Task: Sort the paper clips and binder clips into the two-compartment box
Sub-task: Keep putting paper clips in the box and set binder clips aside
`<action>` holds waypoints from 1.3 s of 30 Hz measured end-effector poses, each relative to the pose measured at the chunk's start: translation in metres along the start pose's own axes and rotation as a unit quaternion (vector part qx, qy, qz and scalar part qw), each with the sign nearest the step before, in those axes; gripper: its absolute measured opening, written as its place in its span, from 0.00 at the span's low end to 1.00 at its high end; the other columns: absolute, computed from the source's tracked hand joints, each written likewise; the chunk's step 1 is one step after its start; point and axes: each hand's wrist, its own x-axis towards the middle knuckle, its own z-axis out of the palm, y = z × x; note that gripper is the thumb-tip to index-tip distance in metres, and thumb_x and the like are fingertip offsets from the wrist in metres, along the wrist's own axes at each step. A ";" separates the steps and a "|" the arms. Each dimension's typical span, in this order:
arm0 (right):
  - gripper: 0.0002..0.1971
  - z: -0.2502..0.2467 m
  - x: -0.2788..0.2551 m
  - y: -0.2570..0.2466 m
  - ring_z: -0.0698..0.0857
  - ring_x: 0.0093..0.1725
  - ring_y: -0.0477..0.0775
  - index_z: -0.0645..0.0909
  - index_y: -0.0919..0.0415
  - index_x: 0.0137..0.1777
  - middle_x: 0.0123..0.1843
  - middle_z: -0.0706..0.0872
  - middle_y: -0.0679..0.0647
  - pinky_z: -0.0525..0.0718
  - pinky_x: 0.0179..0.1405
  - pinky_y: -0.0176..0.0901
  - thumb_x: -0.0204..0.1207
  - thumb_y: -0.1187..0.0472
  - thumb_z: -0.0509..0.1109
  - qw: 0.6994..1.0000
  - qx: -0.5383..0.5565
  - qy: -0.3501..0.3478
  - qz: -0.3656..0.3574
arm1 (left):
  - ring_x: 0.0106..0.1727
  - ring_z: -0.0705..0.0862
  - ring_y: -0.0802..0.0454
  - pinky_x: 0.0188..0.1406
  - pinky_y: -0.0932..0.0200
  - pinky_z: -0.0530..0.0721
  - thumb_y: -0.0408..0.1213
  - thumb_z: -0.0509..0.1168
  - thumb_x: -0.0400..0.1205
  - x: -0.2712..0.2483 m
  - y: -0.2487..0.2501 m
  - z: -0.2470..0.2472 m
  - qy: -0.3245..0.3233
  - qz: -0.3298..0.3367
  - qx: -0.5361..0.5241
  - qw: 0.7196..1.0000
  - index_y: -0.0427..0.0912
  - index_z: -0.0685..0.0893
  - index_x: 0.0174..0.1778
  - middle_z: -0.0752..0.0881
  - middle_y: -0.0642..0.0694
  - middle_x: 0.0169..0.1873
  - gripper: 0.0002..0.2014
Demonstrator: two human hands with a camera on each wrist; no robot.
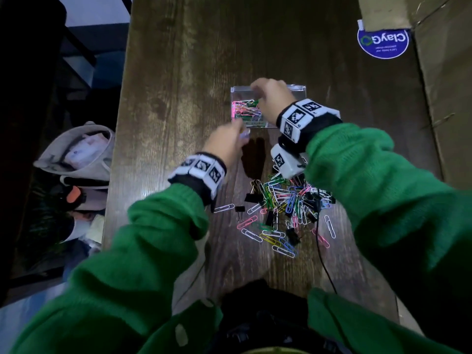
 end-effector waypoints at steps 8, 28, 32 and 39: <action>0.17 0.001 -0.069 0.048 0.87 0.56 0.59 0.86 0.60 0.54 0.55 0.90 0.59 0.82 0.63 0.45 0.75 0.73 0.59 0.993 0.073 0.071 0.052 | 0.66 0.78 0.33 0.62 0.43 0.76 0.39 0.65 0.81 0.073 0.023 -0.019 -0.013 0.005 0.128 0.992 0.34 0.74 0.68 0.80 0.31 0.64 0.21; 0.16 0.048 -0.136 0.055 0.73 0.66 0.61 0.78 0.68 0.64 0.65 0.74 0.62 0.81 0.55 0.53 0.78 0.74 0.61 0.970 -0.218 -0.076 -0.079 | 0.40 0.78 0.53 0.45 0.60 0.77 0.33 0.77 0.69 -0.075 -0.051 0.033 -0.186 -0.011 0.055 0.981 0.39 0.86 0.44 0.81 0.49 0.37 0.11; 0.14 0.045 -0.141 0.062 0.74 0.64 0.62 0.78 0.72 0.62 0.62 0.77 0.64 0.82 0.60 0.54 0.77 0.76 0.61 0.980 -0.184 -0.049 -0.047 | 0.42 0.79 0.50 0.51 0.54 0.81 0.33 0.66 0.79 -0.079 -0.038 0.032 -0.169 -0.007 0.061 0.984 0.38 0.81 0.45 0.81 0.48 0.40 0.03; 0.09 0.026 -0.154 0.065 0.83 0.47 0.60 0.76 0.63 0.58 0.49 0.86 0.64 0.75 0.41 0.42 0.79 0.69 0.60 0.992 0.067 0.039 0.099 | 0.36 0.77 0.48 0.33 0.55 0.73 0.33 0.54 0.85 -0.069 -0.007 0.045 -0.082 -0.008 -0.079 0.993 0.39 0.70 0.57 0.78 0.45 0.38 0.07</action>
